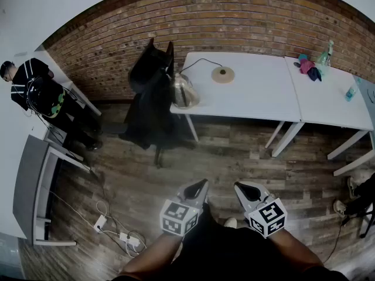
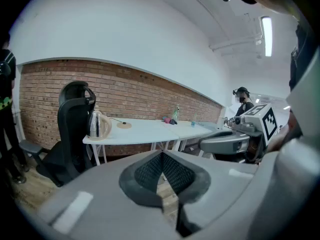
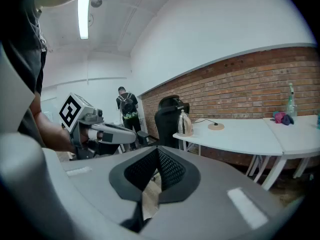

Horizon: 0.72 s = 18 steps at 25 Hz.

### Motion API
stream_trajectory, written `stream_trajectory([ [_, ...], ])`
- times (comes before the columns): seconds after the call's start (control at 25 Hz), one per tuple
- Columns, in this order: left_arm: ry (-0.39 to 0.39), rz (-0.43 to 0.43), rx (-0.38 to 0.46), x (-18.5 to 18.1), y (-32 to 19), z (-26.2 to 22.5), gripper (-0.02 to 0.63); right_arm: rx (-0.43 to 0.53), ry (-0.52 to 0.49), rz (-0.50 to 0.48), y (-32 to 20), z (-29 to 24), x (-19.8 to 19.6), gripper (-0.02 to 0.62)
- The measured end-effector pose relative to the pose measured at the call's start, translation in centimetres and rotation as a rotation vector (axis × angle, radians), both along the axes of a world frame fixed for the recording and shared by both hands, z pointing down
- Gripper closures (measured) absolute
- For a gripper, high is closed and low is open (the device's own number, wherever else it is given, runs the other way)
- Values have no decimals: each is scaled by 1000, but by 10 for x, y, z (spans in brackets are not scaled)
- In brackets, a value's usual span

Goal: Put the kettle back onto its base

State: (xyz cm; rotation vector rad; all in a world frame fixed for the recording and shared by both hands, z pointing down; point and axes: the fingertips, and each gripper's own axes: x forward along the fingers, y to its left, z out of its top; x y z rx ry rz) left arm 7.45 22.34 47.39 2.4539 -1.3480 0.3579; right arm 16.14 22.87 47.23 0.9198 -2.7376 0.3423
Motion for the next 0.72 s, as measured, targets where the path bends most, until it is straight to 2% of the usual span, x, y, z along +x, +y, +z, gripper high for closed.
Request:
stream_trajectory([
  [0.32,2,-12,-1,-4,-2,-4,605,12,-29,31,-9,-7,5,569],
  [0.72,16,-13,-6,1,-2,-4,606,6,-14,36,-9,-2,5,568],
])
